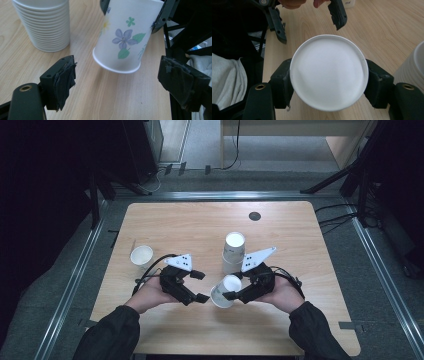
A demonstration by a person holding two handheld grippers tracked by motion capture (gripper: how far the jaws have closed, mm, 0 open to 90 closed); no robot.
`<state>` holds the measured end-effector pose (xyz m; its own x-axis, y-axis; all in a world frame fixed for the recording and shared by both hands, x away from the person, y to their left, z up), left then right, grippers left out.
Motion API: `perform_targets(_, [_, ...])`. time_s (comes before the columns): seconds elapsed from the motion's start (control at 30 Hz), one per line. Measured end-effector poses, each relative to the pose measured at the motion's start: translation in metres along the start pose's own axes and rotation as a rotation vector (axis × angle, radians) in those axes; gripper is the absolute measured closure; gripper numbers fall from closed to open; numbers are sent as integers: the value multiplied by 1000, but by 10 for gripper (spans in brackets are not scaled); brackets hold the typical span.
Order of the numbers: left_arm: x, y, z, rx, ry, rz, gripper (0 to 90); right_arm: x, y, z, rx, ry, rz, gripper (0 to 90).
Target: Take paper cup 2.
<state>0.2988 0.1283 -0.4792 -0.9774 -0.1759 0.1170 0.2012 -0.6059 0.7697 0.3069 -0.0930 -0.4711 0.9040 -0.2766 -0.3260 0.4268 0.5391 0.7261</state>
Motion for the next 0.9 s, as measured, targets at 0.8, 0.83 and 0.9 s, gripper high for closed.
perform_targets(0.8, [5,1,-15,20,-81,-24,152,-13,16,-8,68,107,-40,344])
perform_targets(0.83, [5,1,-15,21,-82,-24,152,-14,17,-8,68,107,-43,344])
perform_targets(0.9, [4,1,-16,24,-86,-22,152,-15,17,-8,68,103,-44,344])
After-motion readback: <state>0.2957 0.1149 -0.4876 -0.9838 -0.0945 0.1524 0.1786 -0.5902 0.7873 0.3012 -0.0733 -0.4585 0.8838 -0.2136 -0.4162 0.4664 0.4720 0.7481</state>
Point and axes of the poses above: each handheld gripper's, and its own axes: z roughly backward along the jaws, y roughly out of its top, x roughly to its right, the point moved 3 cm from there along -z, roughly forward along the jaws, and after that the axes turned 9 degrees about -z, right-handed, at the moved point
